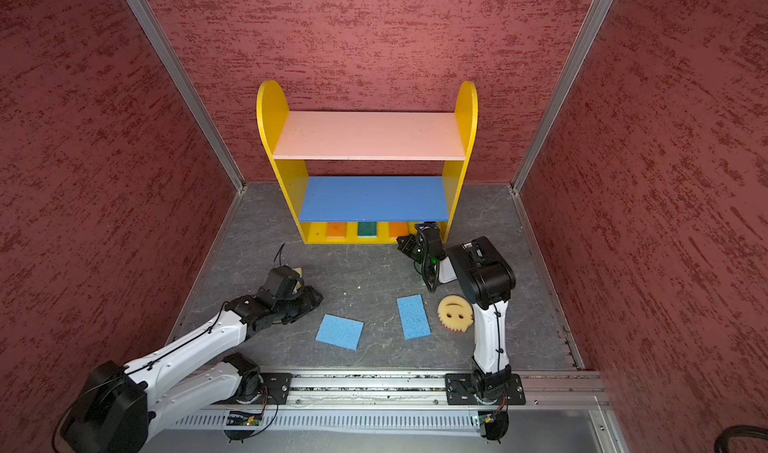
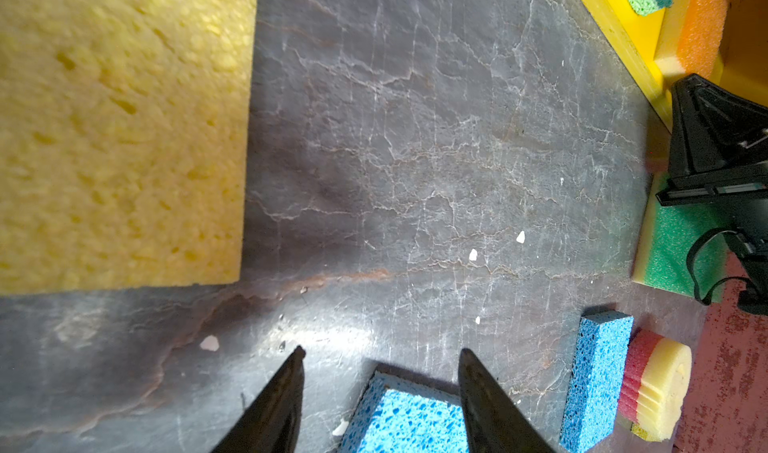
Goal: Place and organize the cleaning sponges onto the shelf
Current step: 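Push the orange sponge flat against the shelf back with the right gripper, then release the orange sponge and move the right gripper over the green sponge on the table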
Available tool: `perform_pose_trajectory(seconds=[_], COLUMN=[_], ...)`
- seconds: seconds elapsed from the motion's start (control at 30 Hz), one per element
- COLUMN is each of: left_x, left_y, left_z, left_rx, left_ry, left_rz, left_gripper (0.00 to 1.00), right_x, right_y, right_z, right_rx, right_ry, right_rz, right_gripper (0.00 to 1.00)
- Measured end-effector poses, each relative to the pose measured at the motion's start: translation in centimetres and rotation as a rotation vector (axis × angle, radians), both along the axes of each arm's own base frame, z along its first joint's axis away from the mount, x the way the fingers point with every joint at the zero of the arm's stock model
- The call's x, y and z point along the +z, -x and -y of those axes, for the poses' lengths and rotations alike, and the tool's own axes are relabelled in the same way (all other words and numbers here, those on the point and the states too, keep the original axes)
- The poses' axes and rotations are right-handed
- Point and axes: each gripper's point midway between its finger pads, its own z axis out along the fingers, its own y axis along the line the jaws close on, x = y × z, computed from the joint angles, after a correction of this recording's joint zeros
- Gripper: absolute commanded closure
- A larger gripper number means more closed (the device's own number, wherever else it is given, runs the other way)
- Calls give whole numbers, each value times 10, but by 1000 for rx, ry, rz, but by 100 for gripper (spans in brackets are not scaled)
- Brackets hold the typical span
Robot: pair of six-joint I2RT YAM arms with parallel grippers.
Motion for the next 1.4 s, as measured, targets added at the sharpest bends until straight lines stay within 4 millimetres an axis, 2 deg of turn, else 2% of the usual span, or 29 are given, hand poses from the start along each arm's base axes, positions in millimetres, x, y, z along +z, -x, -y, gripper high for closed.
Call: perform_pose_trajectory(seconds=[0.7,0.8,0.9,1.07,1.3,1.37,1.4], left_x=[4,8,15,38,71,77,80], left_y=[-1,-2,-2,-5,1,5,7], left_z=[1,1,1,1,-13,-21,-25], left_rx=[0,-2,-8,-24,-18,-5,4], left_ry=[4,9,16,29,32,26,25], left_rz=[8,20,42,111,224,247,260], left_gripper=[41,41,41,40,36,33,30], right_x=[-5,-5,-4,15,82,93,95], right_y=[-5,-2,10,42,75,87,94], right_z=[-7,-9,-9,-2,28,40,47], right_rx=[-5,2,10,15,-55,-88,-107], right_ry=[-28,-22,4,66,123,143,157], right_rz=[-22,-28,-45,-61,70,88,88], right_gripper=[100,100,100,99,98,97,92])
